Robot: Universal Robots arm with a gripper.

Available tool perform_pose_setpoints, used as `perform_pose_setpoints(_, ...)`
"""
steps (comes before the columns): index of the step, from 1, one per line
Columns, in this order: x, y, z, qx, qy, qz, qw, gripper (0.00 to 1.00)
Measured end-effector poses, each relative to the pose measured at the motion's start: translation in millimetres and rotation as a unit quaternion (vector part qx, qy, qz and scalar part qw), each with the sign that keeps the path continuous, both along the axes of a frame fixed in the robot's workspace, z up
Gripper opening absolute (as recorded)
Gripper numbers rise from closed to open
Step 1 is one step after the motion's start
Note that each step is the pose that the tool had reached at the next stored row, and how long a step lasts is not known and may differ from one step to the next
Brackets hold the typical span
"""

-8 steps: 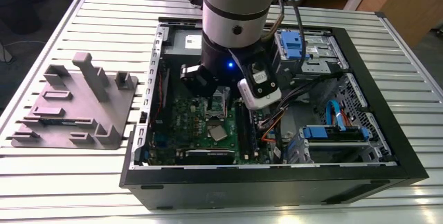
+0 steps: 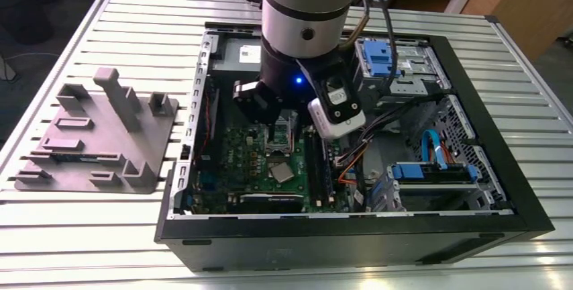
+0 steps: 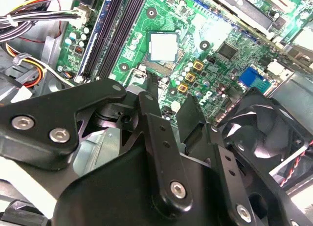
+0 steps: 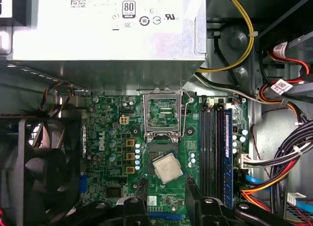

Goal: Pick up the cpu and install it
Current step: 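Place the cpu into insertion slot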

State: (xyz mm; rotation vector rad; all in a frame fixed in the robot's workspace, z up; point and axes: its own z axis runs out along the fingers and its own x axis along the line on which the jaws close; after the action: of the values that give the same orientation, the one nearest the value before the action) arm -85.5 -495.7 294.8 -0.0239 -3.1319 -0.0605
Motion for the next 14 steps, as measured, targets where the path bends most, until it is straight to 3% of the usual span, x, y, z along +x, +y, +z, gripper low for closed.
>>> perform_pose_setpoints(14, 0.0, 0.0, 8.6, -0.0003, 0.0, 0.0, 1.0, 0.43)
